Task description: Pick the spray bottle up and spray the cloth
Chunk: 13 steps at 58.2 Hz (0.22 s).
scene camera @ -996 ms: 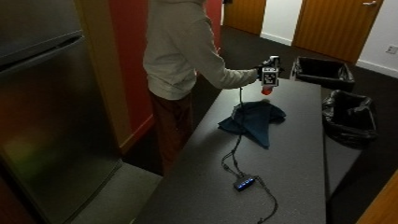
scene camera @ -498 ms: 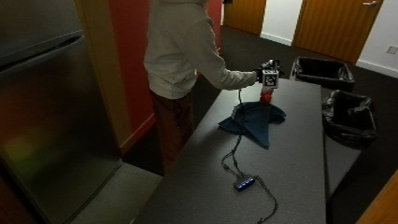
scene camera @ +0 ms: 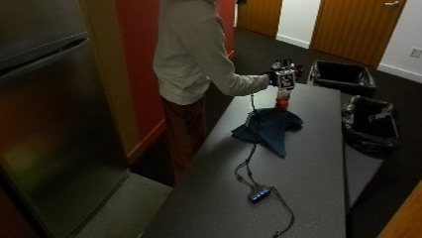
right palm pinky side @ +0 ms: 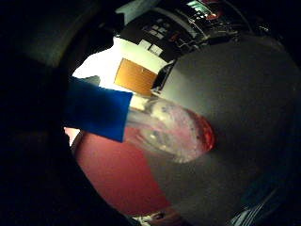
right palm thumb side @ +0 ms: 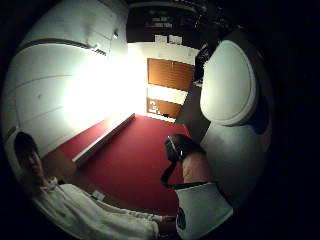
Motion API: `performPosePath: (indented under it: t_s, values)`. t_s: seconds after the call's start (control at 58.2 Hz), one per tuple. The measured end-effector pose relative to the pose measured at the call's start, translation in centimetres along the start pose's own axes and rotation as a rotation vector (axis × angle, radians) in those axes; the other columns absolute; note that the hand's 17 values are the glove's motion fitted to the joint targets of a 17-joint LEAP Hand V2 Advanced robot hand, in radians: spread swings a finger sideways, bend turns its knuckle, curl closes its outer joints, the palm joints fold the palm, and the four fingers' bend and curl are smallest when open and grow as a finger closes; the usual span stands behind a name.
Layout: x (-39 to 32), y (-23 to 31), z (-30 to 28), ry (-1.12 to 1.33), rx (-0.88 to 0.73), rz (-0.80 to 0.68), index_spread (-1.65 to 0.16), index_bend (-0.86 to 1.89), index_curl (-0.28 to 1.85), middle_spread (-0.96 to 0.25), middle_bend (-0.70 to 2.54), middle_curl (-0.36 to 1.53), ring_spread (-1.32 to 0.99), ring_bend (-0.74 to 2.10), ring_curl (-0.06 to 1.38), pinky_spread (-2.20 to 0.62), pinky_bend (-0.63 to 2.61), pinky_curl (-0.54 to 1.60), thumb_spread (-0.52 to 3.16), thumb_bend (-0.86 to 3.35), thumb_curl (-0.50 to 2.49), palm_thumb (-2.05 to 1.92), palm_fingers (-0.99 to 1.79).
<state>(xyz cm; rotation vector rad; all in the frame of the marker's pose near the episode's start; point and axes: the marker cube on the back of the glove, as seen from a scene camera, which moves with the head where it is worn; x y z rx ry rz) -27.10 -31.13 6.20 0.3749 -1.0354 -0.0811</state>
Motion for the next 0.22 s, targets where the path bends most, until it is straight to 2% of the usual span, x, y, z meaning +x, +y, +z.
performPosePath:
  t_s: [0.052, 0.12, 0.223]
  values:
    - [0.0, -1.0, -0.1, 0.018, 0.069, -0.005, -0.31, 0.11, 0.24, -0.09, 0.17, 0.39, -0.07, 0.40, 0.37, 0.08, 0.53, 0.39, 0.82, -0.04, 0.50, 0.72, 0.28]
    - [-1.1, -1.2, -0.1, -0.028, 0.086, -0.026, -0.32, 0.12, 0.24, -0.08, 0.17, 0.38, -0.06, 0.41, 0.36, 0.09, 0.53, 0.38, 0.84, -0.04, 0.49, 0.72, 0.26]
    - [-2.6, 0.8, -0.7, -0.076, -0.044, -0.041, -0.32, 0.13, 0.24, -0.06, 0.18, 0.37, -0.05, 0.41, 0.35, 0.11, 0.53, 0.37, 0.85, -0.04, 0.47, 0.70, 0.24]
